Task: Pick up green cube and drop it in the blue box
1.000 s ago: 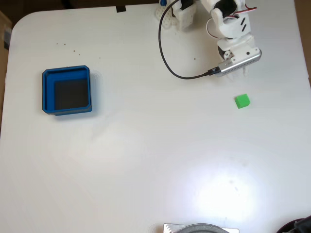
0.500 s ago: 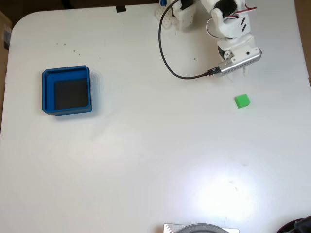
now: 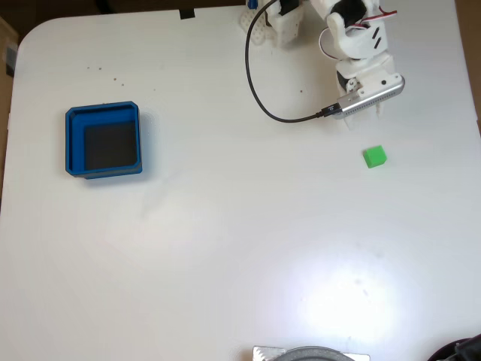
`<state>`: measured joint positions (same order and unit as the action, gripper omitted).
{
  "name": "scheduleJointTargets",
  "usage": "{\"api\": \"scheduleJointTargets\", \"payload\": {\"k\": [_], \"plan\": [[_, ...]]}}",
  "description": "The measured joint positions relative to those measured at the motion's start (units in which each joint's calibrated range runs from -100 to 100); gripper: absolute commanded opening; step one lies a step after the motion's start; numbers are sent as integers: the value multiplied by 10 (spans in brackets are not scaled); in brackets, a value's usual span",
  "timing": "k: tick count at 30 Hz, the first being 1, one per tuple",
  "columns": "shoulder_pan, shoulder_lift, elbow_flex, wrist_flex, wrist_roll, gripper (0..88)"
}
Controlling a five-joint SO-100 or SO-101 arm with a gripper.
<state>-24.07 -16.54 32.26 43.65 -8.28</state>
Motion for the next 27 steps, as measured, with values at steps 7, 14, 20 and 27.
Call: {"api": "scheduleJointTargets", "payload": {"k": [7, 14, 20, 27], "plan": [[-1, 0, 0, 0, 0, 265], [-1, 0, 0, 0, 1, 265], [-1, 0, -1, 0, 1, 265], [-1, 4, -14, 0, 1, 265]]}}
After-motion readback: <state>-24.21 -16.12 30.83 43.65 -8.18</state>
